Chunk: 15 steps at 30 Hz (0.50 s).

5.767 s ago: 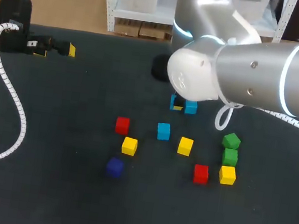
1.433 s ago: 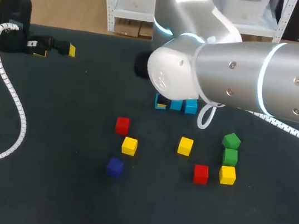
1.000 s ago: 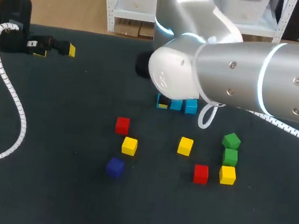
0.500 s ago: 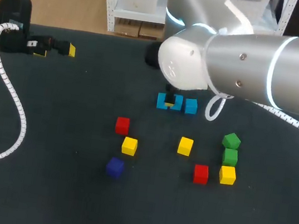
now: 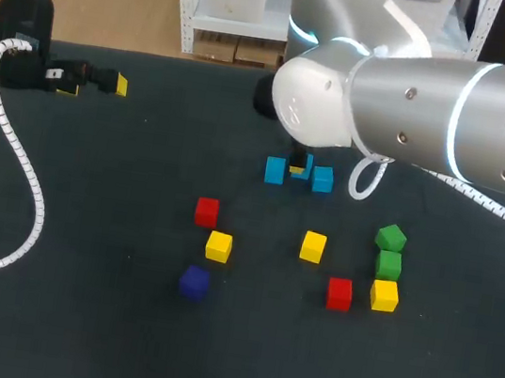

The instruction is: Place the blue cubes, place green cubes on the blue cubes, place the yellow cubes on the green cubes, then place the red cubes on the yellow cubes, and place purple cube on the red cubes.

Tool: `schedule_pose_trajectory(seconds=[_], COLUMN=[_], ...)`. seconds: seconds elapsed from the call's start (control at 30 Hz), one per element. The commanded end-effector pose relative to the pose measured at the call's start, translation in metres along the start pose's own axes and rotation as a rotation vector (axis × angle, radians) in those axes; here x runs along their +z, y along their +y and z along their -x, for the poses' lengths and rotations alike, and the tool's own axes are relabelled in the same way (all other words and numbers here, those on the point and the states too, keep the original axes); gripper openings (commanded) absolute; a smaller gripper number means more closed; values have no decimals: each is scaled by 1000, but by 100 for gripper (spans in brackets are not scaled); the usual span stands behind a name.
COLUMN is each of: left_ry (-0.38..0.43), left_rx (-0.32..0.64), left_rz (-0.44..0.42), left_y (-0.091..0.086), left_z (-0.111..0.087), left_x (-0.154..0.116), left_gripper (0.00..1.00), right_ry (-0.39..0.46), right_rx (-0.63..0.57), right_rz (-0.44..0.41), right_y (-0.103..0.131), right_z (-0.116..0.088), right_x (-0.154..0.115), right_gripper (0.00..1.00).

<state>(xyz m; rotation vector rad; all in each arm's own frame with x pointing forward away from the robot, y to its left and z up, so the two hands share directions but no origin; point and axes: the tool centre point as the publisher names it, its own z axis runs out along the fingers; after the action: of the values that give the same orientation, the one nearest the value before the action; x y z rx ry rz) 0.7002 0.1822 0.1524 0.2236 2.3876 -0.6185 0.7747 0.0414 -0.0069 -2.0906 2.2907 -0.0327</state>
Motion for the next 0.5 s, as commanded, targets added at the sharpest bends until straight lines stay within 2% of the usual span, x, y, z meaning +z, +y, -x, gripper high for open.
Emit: schedule_pose_trajectory(seconds=[0.03,0.07,0.5], left_ry=[-6,-6,-6], left_rx=[2,2,2], left_rz=[-11,-11,-11], left_y=[2,2,2], left_z=[-1,-1,-1], left_x=[0,0,0], left_gripper=[100,100,100], right_ry=[0,0,-13], right_rx=[-2,-2,-29], right_rz=[7,9,24], right_y=[0,0,14], right_z=[-1,-2,-8], right_x=[-2,-2,-12], right_gripper=[10,0,0])
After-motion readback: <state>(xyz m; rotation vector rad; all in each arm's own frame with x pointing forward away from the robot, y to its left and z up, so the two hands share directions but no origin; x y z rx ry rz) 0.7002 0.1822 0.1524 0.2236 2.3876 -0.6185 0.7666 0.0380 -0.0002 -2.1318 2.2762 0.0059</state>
